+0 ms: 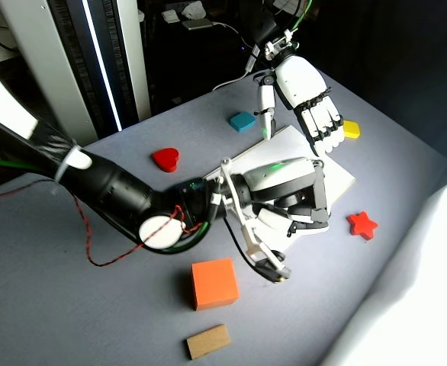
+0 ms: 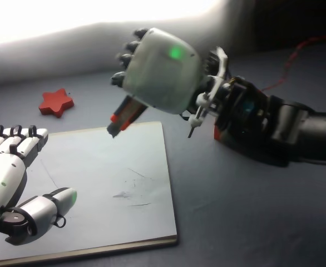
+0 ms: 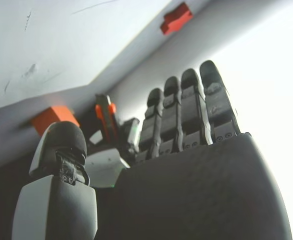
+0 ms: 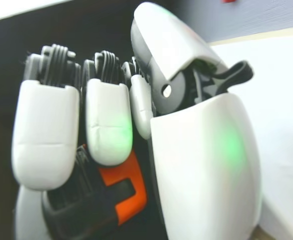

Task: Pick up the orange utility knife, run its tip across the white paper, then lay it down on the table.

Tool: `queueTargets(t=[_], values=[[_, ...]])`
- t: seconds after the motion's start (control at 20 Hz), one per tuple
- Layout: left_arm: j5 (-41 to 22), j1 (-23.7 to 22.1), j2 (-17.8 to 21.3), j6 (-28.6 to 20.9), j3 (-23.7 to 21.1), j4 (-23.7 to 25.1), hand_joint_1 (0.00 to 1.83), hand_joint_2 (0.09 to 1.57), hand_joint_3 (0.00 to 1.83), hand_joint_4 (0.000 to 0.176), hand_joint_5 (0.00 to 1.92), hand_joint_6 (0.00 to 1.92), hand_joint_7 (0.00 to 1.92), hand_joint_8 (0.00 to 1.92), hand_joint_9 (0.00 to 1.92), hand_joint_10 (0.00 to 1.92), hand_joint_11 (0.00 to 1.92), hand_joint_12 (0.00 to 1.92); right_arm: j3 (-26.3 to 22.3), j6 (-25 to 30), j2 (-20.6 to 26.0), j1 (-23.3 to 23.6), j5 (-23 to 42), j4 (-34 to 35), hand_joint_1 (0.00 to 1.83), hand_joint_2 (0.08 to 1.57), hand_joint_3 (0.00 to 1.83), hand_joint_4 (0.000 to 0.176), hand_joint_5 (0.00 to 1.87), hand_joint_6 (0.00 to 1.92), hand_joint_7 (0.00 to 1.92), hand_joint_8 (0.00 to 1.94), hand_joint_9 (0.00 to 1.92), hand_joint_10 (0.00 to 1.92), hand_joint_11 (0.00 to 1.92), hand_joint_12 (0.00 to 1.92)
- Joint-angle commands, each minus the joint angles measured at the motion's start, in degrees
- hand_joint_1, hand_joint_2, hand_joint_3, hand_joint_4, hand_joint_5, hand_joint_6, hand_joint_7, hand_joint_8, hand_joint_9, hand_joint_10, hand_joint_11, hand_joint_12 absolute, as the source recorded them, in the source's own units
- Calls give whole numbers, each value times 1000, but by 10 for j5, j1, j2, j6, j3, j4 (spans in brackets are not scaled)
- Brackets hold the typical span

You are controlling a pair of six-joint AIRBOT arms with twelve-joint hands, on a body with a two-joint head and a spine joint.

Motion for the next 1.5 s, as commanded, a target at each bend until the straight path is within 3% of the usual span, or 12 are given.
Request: queueTargets(t=[0.0, 0.1, 0.25, 0.6, 1.05, 1.15, 1.2, 1.25, 1.3, 1.35, 1.4, 1.45], values=[[-56, -1, 1, -1, 2, 31, 216, 1288, 2, 0, 89, 1, 113, 1, 77, 1, 0, 210, -24, -10, 23, 0, 9, 45, 1540, 1070, 494, 176, 1415, 1921, 1668, 1941, 1761, 1921, 1814, 1921], [-56, 0, 0, -2, 2, 31, 205, 1287, 1, 0, 97, 3, 128, 4, 89, 4, 0, 253, -100, -7, 79, -1, -48, 116, 1547, 1071, 500, 176, 1449, 1921, 1684, 1941, 1768, 1921, 1823, 1921], [-56, 0, 0, -2, 2, 31, 200, 1285, 0, 0, 102, 4, 135, 4, 94, 4, 0, 254, -169, -5, 133, 2, -109, 179, 1540, 1066, 503, 176, 1410, 1921, 1685, 1941, 1769, 1921, 1824, 1921], [-56, 2, 0, -2, 2, 31, 221, 1281, 0, 0, 101, 1, 127, 1, 90, 1, 0, 272, -269, 0, 220, 11, -247, 272, 1532, 1073, 501, 176, 1465, 1921, 1696, 1941, 1780, 1921, 1815, 1921], [-56, 4, 0, -2, 1, 31, 228, 1281, 0, 0, 90, 2, 128, 2, 87, 3, 0, 227, -297, -13, 224, 0, -319, 362, 1468, 1109, 533, 176, 1328, 1921, 1599, 1941, 1722, 1921, 1746, 1921], [-57, 4, 0, -2, 1, 31, 210, 1282, 1, 0, 87, 0, 128, 1, 92, 4, 0, 247, -299, -20, 223, -4, -312, 362, 1420, 1094, 617, 176, 1251, 1921, 1492, 1941, 1633, 1921, 1640, 1921], [-57, 5, 0, -2, 1, 31, 183, 1285, 1, 0, 78, 1, 133, 1, 99, 4, 0, 289, -301, -21, 223, -6, -312, 362, 1385, 1055, 628, 176, 1178, 1921, 1425, 1941, 1552, 1921, 1490, 1921], [-57, 5, 0, -3, 1, 31, 168, 1284, 1, 0, 83, 2, 136, 1, 103, 4, 0, 322, -303, -21, 223, -9, -312, 362, 1066, 925, 969, 0, 776, 1921, 1327, 1941, 1448, 1921, 1357, 1921], [-57, 5, 0, -3, 1, 31, 133, 1281, 0, 0, 93, 5, 128, 1, 102, 3, 0, 343, -305, -24, 223, -13, -305, 362, 1141, 904, 963, 0, 616, 1756, 913, 1941, 1129, 1921, 1052, 1921], [-57, 5, 0, -3, 0, 31, 115, 1280, 0, 0, 102, 7, 126, 0, 103, 3, 0, 356, -306, -24, 223, -17, -301, 362, 1144, 939, 897, 0, 569, 1723, 789, 1941, 919, 1921, 851, 1921], [-57, 5, 0, -3, 0, 31, 143, 1273, 0, 0, 115, 11, 120, 1, 100, 1, 0, 354, -308, -24, 223, -19, -299, 362, 1112, 1073, 610, 0, 531, 1658, 699, 1839, 655, 1921, 624, 1921], [-57, 5, 0, -3, 0, 31, 141, 1271, 0, 0, 112, 8, 105, 0, 93, 0, 0, 353, -309, -24, 224, -21, -299, 362, 1092, 1223, 322, 0, 472, 1639, 653, 1797, 520, 1917, 515, 1921]])
